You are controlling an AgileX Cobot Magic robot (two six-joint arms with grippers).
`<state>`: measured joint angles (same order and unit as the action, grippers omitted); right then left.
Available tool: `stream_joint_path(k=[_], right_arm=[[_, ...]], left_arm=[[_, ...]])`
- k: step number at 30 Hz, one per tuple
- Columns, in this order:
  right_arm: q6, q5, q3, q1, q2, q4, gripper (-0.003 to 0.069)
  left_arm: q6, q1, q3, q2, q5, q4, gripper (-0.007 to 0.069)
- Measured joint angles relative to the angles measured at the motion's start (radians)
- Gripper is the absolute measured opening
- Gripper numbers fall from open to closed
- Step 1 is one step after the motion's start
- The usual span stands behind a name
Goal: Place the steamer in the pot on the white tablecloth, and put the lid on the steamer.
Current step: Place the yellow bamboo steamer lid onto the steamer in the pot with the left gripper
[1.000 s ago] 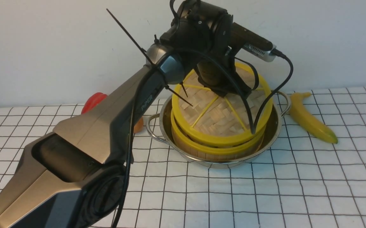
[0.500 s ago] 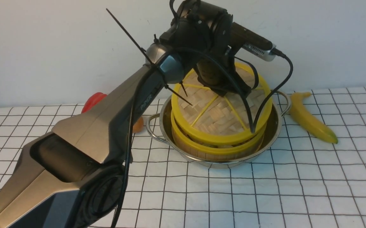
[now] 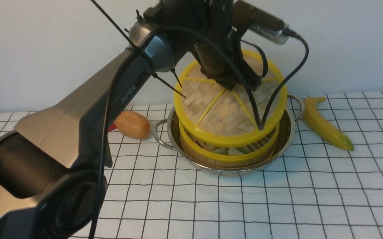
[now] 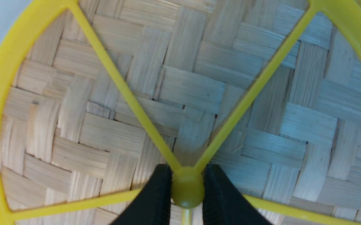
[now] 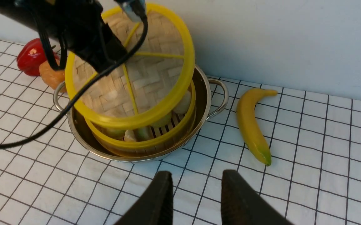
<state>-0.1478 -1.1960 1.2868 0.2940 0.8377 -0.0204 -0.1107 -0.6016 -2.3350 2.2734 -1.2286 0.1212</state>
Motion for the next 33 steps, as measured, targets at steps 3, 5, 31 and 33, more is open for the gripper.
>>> stream_joint_path(k=[3,5,31,33], right_arm=[[0.0,0.0,0.0,0.0,0.0,0.0,0.024],[0.0,0.0,0.0,0.0,0.0,0.0,0.024],[0.0,0.0,0.0,0.0,0.0,-0.034,0.024],[0.0,0.0,0.0,0.0,0.0,-0.037,0.024]], left_arm=[[0.0,0.0,0.06,-0.003,-0.004,0.011,0.0119],[0.0,0.0,0.071,-0.003,-0.004,0.023,0.0119],[-0.025,0.0,0.073,0.04,0.083,-0.006,0.0119],[-0.026,0.0,0.073,0.047,0.086,-0.006,0.0119]])
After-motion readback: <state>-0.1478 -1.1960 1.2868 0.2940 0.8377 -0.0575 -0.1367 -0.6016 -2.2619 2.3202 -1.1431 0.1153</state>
